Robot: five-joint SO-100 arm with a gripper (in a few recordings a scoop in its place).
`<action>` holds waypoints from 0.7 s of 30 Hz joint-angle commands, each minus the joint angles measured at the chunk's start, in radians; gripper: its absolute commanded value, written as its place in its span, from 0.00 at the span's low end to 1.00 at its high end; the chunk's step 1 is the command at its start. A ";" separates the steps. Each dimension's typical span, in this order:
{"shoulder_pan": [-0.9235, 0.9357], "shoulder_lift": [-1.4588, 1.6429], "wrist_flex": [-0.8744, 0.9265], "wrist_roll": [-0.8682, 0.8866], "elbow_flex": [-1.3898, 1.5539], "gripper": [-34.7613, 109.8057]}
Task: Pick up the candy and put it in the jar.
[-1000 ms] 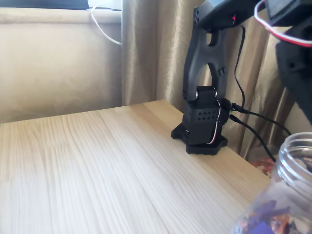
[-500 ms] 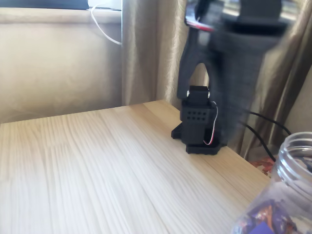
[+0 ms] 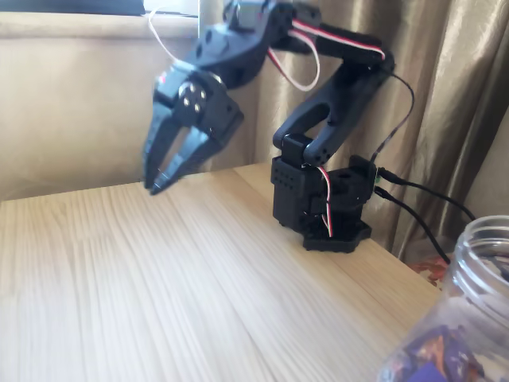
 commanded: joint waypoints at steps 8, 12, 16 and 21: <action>0.118 0.396 -0.064 -0.026 0.405 0.24; 0.114 0.687 0.008 -0.064 0.569 0.24; 0.133 0.770 0.043 -0.074 0.644 0.24; 0.149 0.770 0.041 -0.069 0.660 0.24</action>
